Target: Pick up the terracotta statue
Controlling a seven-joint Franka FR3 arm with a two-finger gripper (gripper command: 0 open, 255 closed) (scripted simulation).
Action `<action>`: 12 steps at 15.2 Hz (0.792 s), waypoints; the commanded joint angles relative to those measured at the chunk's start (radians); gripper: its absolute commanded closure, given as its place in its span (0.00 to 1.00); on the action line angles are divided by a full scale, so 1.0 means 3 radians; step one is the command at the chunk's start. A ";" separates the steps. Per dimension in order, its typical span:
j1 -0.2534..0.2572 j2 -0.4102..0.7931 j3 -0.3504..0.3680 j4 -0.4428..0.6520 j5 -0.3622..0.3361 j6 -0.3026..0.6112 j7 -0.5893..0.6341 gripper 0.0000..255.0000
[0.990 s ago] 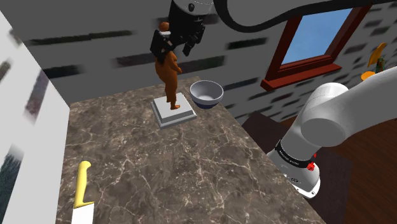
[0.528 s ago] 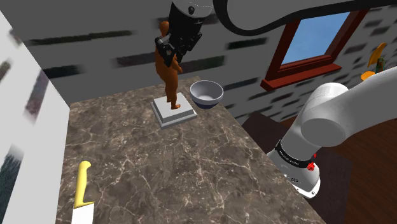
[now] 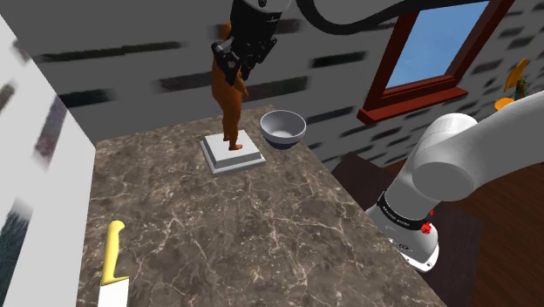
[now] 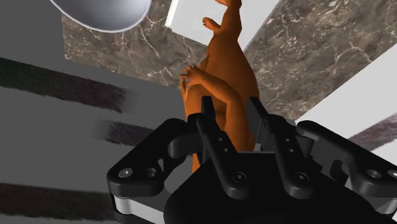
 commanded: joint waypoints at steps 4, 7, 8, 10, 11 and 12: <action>-0.0011 0.0007 -0.0034 0.0230 -0.0009 -0.0216 -0.0032 1.00; -0.0023 0.0026 -0.0050 0.0376 -0.0018 -0.0343 -0.0050 1.00; -0.0027 0.0033 -0.0055 0.0426 -0.0021 -0.0385 -0.0055 1.00; -0.0036 0.0051 -0.0063 0.0528 -0.0028 -0.0469 -0.0065 1.00; -0.0040 0.0060 -0.0067 0.0580 -0.0032 -0.0511 -0.0070 1.00; -0.0041 0.0061 -0.0068 0.0587 -0.0032 -0.0518 -0.0071 1.00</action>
